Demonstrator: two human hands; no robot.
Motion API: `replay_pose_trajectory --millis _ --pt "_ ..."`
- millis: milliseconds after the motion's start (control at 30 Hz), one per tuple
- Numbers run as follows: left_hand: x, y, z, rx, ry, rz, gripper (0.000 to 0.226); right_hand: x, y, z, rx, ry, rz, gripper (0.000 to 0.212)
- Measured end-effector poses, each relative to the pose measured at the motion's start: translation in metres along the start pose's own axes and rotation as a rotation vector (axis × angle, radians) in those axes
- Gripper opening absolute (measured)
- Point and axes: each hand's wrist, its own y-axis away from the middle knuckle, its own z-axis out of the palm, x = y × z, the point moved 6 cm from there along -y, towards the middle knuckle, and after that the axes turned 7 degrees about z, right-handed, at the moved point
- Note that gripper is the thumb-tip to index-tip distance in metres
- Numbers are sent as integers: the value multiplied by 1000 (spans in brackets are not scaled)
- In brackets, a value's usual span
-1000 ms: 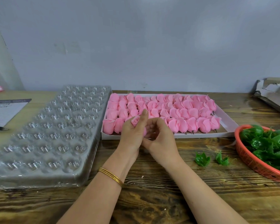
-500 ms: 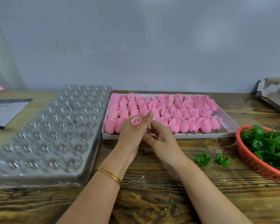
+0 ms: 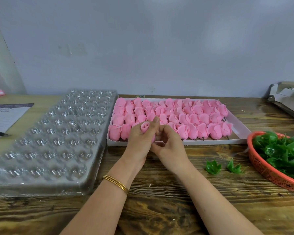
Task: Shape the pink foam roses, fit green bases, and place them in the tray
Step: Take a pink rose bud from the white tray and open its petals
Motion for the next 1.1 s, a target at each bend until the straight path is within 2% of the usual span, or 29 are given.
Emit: replay_pose_trajectory --millis 267,400,500,667,700,767,833,1100 --pt "0 -3 -4 -5 2 8 50 -9 1 1 -44 30 -53 40" --pt "-1 -4 -4 20 -24 4 36 -6 1 -1 -22 -3 13 34" --pt "1 -2 -5 45 -117 63 29 -4 0 -7 59 -49 63 34" --pt "11 -2 -7 68 -468 251 30 -3 -3 -19 157 -248 114 14" --pt "11 -1 -4 44 -518 255 30 -4 -2 -18 153 -255 109 18" --pt "10 0 0 -1 -540 242 21 -6 0 -15 131 -231 91 23" --pt "10 2 1 -16 -548 235 13 -7 0 -13 126 -199 80 16" --pt "9 3 2 -25 -606 231 15 -2 -2 -14 113 -142 138 18"
